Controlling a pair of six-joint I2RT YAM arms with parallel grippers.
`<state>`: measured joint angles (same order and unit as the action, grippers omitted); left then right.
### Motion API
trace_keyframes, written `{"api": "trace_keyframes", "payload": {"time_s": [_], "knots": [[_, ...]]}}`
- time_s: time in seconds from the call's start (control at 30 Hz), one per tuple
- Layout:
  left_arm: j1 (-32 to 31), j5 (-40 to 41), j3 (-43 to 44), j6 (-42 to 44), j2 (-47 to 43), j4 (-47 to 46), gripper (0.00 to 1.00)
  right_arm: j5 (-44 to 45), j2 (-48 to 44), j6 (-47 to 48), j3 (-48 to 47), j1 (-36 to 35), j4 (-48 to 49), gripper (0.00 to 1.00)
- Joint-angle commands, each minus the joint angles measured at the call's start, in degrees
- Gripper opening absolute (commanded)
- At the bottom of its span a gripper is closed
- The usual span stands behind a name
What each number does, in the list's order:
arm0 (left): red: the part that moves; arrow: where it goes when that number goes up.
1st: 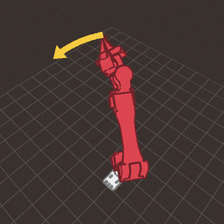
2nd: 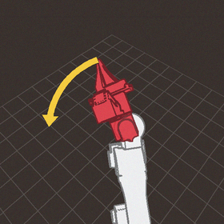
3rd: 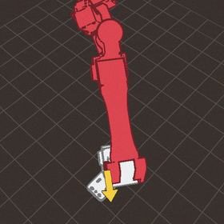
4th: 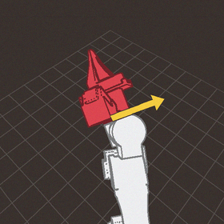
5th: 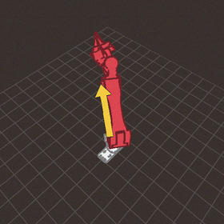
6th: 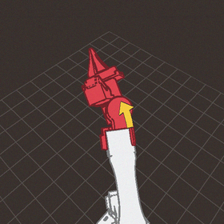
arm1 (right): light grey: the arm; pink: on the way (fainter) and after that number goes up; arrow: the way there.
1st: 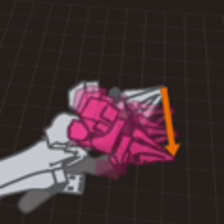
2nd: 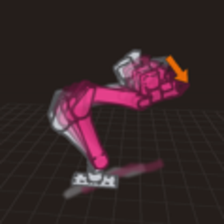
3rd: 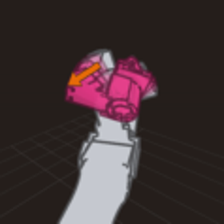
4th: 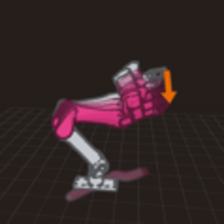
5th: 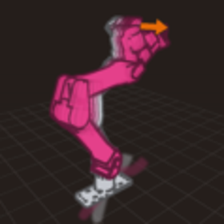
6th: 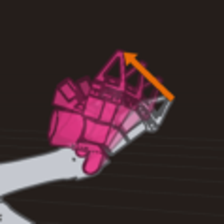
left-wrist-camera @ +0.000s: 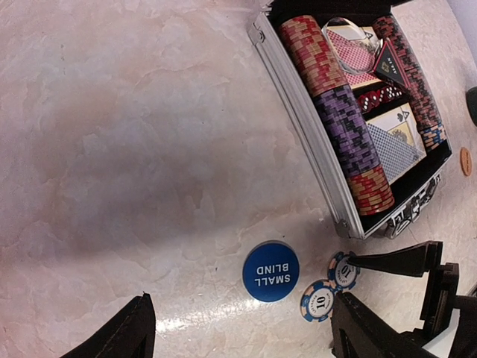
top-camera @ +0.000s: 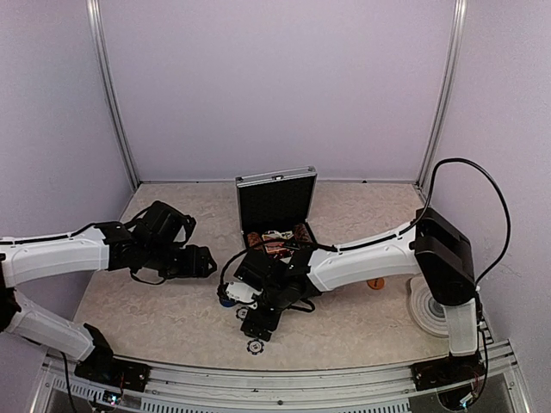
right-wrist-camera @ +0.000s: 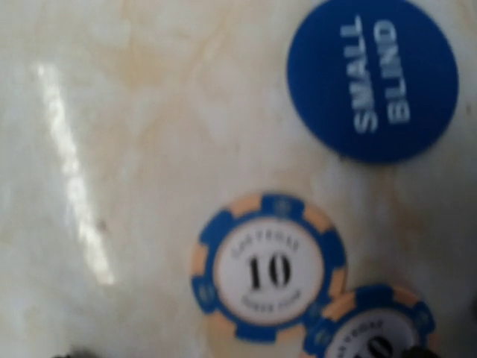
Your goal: Pack up texas hold em set
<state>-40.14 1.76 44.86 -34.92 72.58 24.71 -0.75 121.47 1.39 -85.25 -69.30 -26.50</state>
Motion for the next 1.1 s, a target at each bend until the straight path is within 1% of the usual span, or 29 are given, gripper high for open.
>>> {"api": "trace_keyframes", "payload": {"time_s": [0.0, 0.23, 0.73, 0.97, 1.07], "knots": [[0.5, -0.1, 1.9, 1.1, 1.0, -1.6, 0.8, -0.4, -1.7, -1.2, 3.2, 0.1, -4.8, 0.96], [0.7, -0.3, 2.6, 1.1, 1.9, -1.8, 0.8, -1.4, -1.5, -1.2, 4.7, 0.1, -5.3, 0.92], [0.7, -0.7, 3.3, 0.4, 3.0, -1.6, 0.8, -2.3, -5.0, -3.7, 8.4, 0.0, -5.5, 0.93], [0.7, -0.6, 3.3, 0.2, 3.0, -1.5, 0.8, -3.9, -3.7, -3.9, 7.3, 0.0, -4.8, 0.82], [0.7, -0.5, 3.2, 0.1, 3.1, -1.3, 0.8, -4.0, -2.8, -4.0, 6.5, -0.1, -5.1, 0.8]]}}
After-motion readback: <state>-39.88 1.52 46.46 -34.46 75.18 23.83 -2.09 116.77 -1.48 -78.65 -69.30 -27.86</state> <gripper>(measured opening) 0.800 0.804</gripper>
